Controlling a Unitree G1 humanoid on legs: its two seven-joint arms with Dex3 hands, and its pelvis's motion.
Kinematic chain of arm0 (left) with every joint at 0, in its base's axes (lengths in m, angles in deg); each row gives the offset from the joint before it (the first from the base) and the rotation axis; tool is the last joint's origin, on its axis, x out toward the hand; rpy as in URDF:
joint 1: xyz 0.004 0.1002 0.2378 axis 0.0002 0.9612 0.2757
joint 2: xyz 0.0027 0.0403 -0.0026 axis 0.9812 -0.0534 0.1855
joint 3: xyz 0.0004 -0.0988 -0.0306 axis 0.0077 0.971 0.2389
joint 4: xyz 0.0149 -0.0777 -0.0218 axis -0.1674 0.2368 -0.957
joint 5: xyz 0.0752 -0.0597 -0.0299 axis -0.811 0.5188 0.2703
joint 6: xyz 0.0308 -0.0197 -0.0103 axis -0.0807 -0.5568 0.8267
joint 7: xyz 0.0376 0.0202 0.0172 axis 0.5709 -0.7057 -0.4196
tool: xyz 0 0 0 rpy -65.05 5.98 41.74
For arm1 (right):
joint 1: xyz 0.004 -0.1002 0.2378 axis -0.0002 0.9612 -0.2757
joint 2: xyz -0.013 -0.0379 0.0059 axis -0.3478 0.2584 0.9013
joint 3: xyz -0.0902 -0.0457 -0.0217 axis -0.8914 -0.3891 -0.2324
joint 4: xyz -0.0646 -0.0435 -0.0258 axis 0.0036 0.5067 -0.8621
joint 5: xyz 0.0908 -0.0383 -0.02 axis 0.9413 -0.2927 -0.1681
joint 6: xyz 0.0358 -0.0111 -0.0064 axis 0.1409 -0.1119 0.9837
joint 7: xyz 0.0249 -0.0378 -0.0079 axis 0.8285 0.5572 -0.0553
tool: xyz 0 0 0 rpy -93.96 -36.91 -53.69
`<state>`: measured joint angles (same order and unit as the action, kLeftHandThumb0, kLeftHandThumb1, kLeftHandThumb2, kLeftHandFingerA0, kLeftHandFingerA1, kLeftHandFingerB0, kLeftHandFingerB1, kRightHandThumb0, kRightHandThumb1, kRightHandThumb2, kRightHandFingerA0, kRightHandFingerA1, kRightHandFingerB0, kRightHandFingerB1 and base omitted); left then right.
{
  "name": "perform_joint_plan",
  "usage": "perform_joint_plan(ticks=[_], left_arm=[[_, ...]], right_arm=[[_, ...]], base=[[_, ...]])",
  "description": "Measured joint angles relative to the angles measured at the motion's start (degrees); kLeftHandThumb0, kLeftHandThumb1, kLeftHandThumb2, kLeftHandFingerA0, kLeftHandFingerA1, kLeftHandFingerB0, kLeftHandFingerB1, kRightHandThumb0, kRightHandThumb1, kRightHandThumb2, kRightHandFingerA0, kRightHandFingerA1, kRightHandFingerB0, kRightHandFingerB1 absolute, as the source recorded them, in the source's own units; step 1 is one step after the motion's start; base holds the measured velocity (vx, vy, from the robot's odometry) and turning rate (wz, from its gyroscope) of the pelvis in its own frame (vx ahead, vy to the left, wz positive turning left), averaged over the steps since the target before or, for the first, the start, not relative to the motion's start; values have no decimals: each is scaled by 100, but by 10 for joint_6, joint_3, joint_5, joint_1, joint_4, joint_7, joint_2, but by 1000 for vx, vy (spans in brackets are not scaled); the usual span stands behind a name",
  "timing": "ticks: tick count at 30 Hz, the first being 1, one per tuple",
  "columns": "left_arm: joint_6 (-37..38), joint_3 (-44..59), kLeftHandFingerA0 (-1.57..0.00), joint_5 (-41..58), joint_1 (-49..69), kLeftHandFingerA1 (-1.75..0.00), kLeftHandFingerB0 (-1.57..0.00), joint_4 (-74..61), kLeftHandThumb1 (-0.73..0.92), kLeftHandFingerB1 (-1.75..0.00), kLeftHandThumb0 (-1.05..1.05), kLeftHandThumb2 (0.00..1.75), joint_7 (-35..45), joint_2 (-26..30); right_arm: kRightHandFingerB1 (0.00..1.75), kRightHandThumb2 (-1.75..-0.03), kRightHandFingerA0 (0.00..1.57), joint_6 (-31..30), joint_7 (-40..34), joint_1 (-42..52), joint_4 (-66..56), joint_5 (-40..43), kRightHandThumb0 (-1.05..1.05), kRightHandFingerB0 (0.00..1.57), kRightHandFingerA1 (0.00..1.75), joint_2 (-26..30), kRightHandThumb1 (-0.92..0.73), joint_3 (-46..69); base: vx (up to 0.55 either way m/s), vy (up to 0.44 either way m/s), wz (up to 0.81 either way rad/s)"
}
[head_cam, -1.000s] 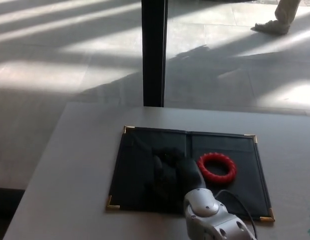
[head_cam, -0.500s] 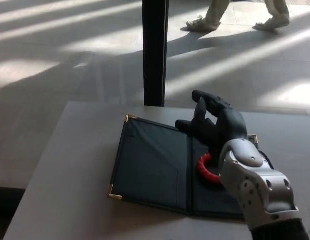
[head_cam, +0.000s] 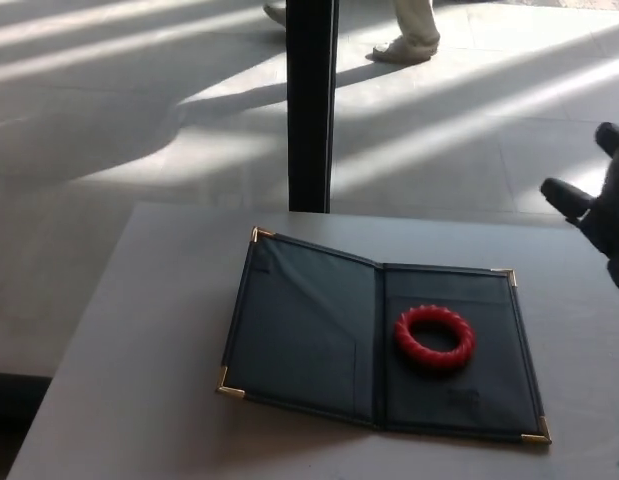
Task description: There is a diary kept infront of the robot and the robot uses its right hand to grab its cover and puses it to the left to open it.
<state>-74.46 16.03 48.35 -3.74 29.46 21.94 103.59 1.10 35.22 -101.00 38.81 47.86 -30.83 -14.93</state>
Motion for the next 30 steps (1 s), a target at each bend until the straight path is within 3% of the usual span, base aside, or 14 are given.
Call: perform_joint_plan(ticks=[1, 3, 4, 5, 6, 8, 9, 12, 13, 16, 17, 28, 29, 30], left_arm=[[0, 0, -51, 0, 0, -98, -45, 0, 88, -87, -93, 117, 1, 0], [0, 0, -51, 0, 0, -98, -45, 1, 88, -87, -93, 117, 1, 0], [0, 1, -51, 0, 1, -99, -46, 2, 87, -87, -92, 117, 1, 0], [0, 2, -48, 0, 1, -102, -39, 3, 92, -87, -88, 101, 1, 0], [0, 2, -50, 0, 1, -103, -41, 3, 92, -89, -88, 99, 1, 0], [0, 3, -45, 0, 1, -99, -39, 4, 92, -85, -89, 100, 1, 0], [0, 4, -46, 0, 1, -99, -39, 4, 92, -85, -89, 100, 1, 0], [0, 5, -45, 0, 4, -97, -38, 7, 92, -84, -90, 102, 2, 1], [0, 6, -45, 0, 6, -96, -41, 8, 92, -86, -90, 103, 2, 1], [0, 7, -49, 0, 6, -102, -40, 10, 92, -87, -88, 101, 3, 1], [0, 9, -51, 1, 6, -99, -45, 10, 88, -87, -92, 116, 2, 0], [0, 13, -49, 0, 11, -111, -36, 9, 92, -93, -86, 101, 2, -3], [0, 13, -45, 0, 11, -99, -38, 9, 92, -85, -88, 101, 2, -3], [0, 13, -49, 0, 11, -98, -42, 9, 90, -84, -92, 117, 1, -4]], right_arm=[[51, -112, 46, 1, 5, 4, 2, 4, -50, 16, 70, 13, -68, 14], [51, -112, 46, 2, 14, 10, 13, 15, -50, 16, 70, 39, -68, 53], [47, -66, 47, 3, 16, 13, 17, 18, -65, 34, 67, 49, -89, 67], [52, -111, 48, 5, 20, 18, 23, 24, -55, 17, 72, 64, -66, 92], [46, -68, 42, 7, 21, 22, 25, 27, -67, 29, 63, 73, -87, 105], [45, -67, 39, 9, 24, 31, 26, 36, -69, 28, 63, 93, -87, 142], [51, -110, 47, 10, 25, 40, 27, 43, -60, 15, 73, 106, -63, 167], [52, -111, 50, 11, 27, 63, 26, 55, -62, 17, 75, 126, -64, 211], [62, -67, 48, 11, 27, 67, 26, 57, -76, 38, 87, 129, -86, 218], [71, -103, 55, 18, 36, 98, 24, 70, -77, 45, 82, 135, -62, 248], [72, -65, 60, 24, 43, 121, 24, 77, -80, 49, 86, 135, -82, 269], [84, -67, 59, 98, 46, 245, 56, 85, -90, 43, 96, 104, -87, 350], [80, -119, 76, 105, 46, 255, 65, 85, -80, 49, 98, 98, -65, 356], [80, -119, 75, 112, 46, 263, 73, 85, -81, 49, 98, 93, -66, 359]], base=[[0, 0, 0], [0, 0, 0], [0, 0, 0], [0, 0, 0], [0, 0, 0], [0, 0, 0], [0, 0, 0], [0, 0, 0], [0, 0, 0], [0, 0, 0], [0, 0, 0], [0, 0, 0], [0, 0, 0], [0, 0, 0]])
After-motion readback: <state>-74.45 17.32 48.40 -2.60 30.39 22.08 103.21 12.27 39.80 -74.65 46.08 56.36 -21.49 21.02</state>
